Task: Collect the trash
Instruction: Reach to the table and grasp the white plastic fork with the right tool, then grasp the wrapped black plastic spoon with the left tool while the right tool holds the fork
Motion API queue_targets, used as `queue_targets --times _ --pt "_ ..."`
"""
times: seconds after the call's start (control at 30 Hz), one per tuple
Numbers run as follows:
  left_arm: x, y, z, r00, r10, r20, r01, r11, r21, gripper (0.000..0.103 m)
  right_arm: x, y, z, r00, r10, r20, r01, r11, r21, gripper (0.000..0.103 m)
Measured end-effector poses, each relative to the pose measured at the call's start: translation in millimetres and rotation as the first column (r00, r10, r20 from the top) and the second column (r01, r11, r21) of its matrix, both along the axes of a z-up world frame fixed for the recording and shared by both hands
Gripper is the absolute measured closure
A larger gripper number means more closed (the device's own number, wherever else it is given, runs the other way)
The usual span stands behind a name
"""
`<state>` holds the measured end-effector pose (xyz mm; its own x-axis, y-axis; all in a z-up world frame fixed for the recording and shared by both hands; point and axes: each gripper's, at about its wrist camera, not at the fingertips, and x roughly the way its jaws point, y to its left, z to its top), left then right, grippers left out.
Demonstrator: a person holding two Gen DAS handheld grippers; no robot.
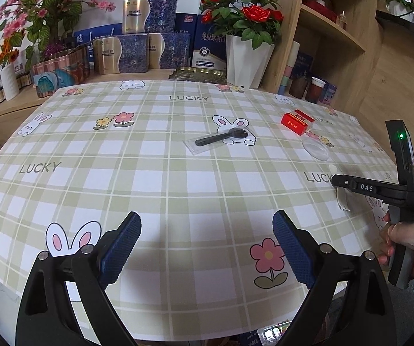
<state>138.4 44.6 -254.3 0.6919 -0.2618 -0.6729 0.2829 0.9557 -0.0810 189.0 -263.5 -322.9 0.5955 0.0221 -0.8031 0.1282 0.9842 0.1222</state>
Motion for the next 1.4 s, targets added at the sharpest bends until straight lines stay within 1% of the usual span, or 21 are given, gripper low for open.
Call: queue_targets --times 0.03,0.2,0.3,0.37,0.43,0.53,0.57,0.6,0.63,0.67,0.7,0.73,0.83,0.93,1.0,1.03,1.1,1.2,1.3,1.4 --pt "2 -2 0 1.0 -0.005 -0.001 0.005 1.0 0.003 0.013 0 1 1 1.0 0.013 0.006 -0.013 1.0 -0.005 0.087" --pt "23 -16 6 0.997 -0.073 -0.003 0.073 0.997 0.02 0.013 -6 3 10 0.997 0.046 0.062 -0.047 0.999 0.016 0.087" --pt "46 -26 10 0.994 -0.108 -0.017 0.108 0.994 0.009 0.013 -10 0 18 0.994 0.05 0.097 -0.054 0.998 0.039 0.087" --pt "69 -36 12 0.99 -0.139 -0.019 0.139 0.99 0.018 0.014 -11 -4 23 0.993 0.043 0.113 -0.051 0.996 0.068 0.087" --pt "93 -45 12 0.983 -0.183 -0.018 0.184 0.982 0.05 0.016 -12 -9 25 0.992 0.031 0.12 -0.042 0.995 0.09 0.087" --pt "125 -51 10 0.969 -0.246 -0.031 0.247 0.969 0.033 0.02 -14 -18 27 0.993 0.004 0.122 -0.02 0.991 0.132 0.087" --pt "136 -55 8 0.962 -0.27 -0.042 0.272 0.961 0.048 0.025 -15 -22 27 0.992 -0.006 0.123 -0.012 0.989 0.144 0.087" --pt "146 -60 4 0.955 -0.29 -0.057 0.294 0.952 0.081 0.03 -16 -24 27 0.992 -0.012 0.124 -0.007 0.988 0.151 0.087" --pt "153 -66 0 0.948 -0.31 -0.073 0.317 0.941 0.118 0.033 -16 -28 27 0.992 -0.017 0.124 -0.003 0.987 0.159 0.087" --pt "158 -70 -3 0.943 -0.323 -0.083 0.332 0.933 0.141 0.037 -17 -29 27 0.992 -0.02 0.124 -0.001 0.986 0.164 0.087" --pt "163 -74 -7 0.938 -0.335 -0.094 0.346 0.924 0.161 0.04 -17 -31 26 0.992 -0.023 0.124 0.002 0.986 0.167 0.087" --pt "168 -79 -11 0.933 -0.343 -0.103 0.357 0.916 0.183 0.041 -18 -33 26 0.992 -0.026 0.124 0.004 0.985 0.17 0.087" --pt "178 -86 -19 0.928 -0.35 -0.125 0.369 0.908 0.197 0.045 -20 -37 25 0.991 -0.034 0.126 0.011 0.984 0.18 0.087" --pt "188 -91 -29 0.926 -0.34 -0.163 0.37 0.903 0.217 0.052 -22 -40 25 0.991 -0.037 0.128 0.012 0.982 0.19 0.087" --pt "190 -93 -34 0.923 -0.34 -0.179 0.375 0.899 0.224 0.065 -24 -39 25 0.991 -0.035 0.129 0.011 0.983 0.184 0.087" --pt "189 -91 -36 0.922 -0.345 -0.175 0.378 0.901 0.215 0.067 -25 -39 25 0.991 -0.036 0.13 0.011 0.983 0.181 0.087" --pt "188 -90 -37 0.924 -0.34 -0.174 0.371 0.908 0.196 0.08 -28 -41 26 0.991 -0.038 0.131 0.013 0.983 0.186 0.087" --pt "183 -90 -35 0.927 -0.333 -0.171 0.364 0.909 0.205 0.091 -33 -43 28 0.99 -0.051 0.132 0.024 0.98 0.199 0.087" --pt "173 -88 -32 0.933 -0.321 -0.163 0.351 0.911 0.215 0.093 -40 -44 34 0.987 -0.052 0.149 0.021 0.98 0.199 0.087" --pt "164 -82 -26 0.939 -0.303 -0.162 0.33 0.927 0.179 0.093 -46 -42 37 0.987 -0.047 0.153 0.017 0.981 0.194 0.087"
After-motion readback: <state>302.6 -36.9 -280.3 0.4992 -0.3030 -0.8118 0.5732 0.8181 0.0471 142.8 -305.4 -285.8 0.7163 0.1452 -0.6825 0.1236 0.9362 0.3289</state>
